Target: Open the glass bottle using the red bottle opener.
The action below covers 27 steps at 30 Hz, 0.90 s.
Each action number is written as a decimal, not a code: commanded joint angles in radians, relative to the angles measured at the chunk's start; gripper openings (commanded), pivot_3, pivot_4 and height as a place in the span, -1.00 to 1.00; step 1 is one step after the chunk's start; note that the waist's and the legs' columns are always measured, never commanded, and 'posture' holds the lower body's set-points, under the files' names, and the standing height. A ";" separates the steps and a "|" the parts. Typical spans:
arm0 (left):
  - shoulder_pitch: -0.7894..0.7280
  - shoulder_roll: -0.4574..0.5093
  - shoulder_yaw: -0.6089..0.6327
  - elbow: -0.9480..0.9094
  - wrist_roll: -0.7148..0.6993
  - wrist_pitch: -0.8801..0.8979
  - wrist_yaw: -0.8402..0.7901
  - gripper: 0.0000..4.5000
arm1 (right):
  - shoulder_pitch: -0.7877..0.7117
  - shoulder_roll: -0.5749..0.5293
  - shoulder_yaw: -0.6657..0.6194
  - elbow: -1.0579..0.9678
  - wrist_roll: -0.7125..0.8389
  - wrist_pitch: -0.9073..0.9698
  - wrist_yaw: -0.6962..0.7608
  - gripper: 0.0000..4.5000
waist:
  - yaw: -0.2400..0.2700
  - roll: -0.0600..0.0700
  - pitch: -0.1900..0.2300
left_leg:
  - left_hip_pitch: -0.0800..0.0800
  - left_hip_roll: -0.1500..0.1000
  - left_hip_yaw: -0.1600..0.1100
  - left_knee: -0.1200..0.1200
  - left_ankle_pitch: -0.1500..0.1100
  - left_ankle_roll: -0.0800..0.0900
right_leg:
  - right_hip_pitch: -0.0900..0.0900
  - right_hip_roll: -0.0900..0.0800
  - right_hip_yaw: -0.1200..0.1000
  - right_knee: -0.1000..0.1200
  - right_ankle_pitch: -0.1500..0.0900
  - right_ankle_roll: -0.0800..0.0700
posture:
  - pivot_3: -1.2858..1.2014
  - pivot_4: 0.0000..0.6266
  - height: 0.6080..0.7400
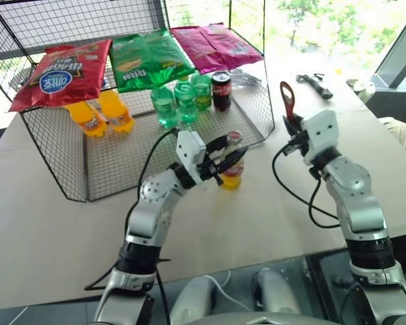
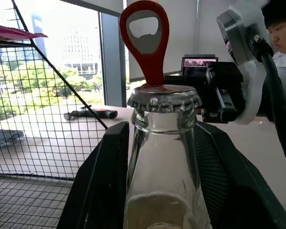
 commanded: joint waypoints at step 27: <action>0.010 0.025 -0.041 0.053 0.033 0.019 0.008 -0.37 | 0.024 -0.101 0.262 0.115 -0.469 -0.526 -0.050 -1.00 | 0.001 0.000 0.000 | 0.017 0.000 -0.001 -0.005 0.000 0.000 | 0.019 0.002 -0.001 -0.007 0.000 0.000 | 0.03 -0.52 1.00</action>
